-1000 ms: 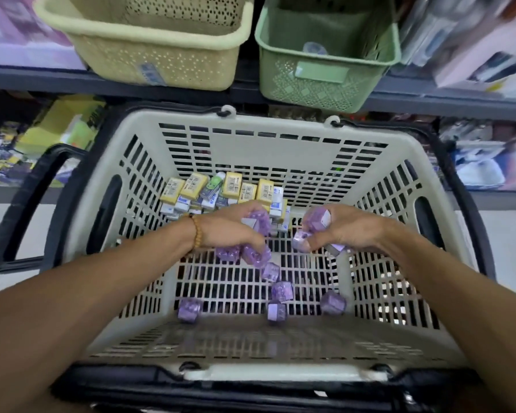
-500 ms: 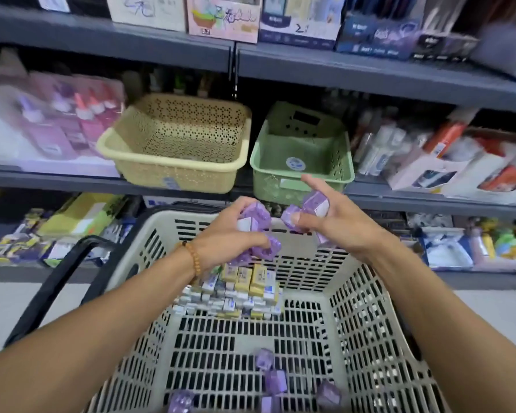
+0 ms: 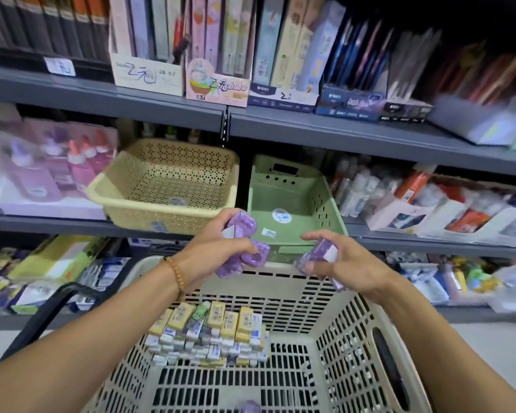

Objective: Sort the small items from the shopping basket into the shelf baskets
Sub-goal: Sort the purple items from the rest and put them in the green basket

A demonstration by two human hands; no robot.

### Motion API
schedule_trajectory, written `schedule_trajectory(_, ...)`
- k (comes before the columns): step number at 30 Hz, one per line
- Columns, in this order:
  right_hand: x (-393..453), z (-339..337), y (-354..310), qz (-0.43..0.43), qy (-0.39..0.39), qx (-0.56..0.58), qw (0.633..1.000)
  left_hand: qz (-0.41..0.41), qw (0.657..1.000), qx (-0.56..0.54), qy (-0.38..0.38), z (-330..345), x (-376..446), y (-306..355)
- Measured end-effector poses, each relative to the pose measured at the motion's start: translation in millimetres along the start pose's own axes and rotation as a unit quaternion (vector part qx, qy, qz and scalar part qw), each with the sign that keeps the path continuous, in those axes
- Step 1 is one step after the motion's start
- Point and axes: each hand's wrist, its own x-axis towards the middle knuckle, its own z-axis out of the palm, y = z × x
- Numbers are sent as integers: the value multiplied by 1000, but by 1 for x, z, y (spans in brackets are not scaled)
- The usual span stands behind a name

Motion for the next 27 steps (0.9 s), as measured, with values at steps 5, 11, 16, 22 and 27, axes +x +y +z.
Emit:
schedule_trajectory(5,6,-12,-12,-76,-8,161,984,15,1000,-13,-16,1,0,8)
schedule_trajectory(11,77,-5,-45,-90,11,21,996,38,997,-58,13,-18,8,15)
schedule_trajectory(16,147,3,-44,-40,-29,-78,996,34,991,-110,67,-29,13,7)
schedule_trajectory(22,186,8,-31,36,-101,-114,988,19,993,-100,67,-22,26,10)
schedule_trajectory(27,187,5,-27,61,-151,-46,986,11,991,-113,66,-21,28,5)
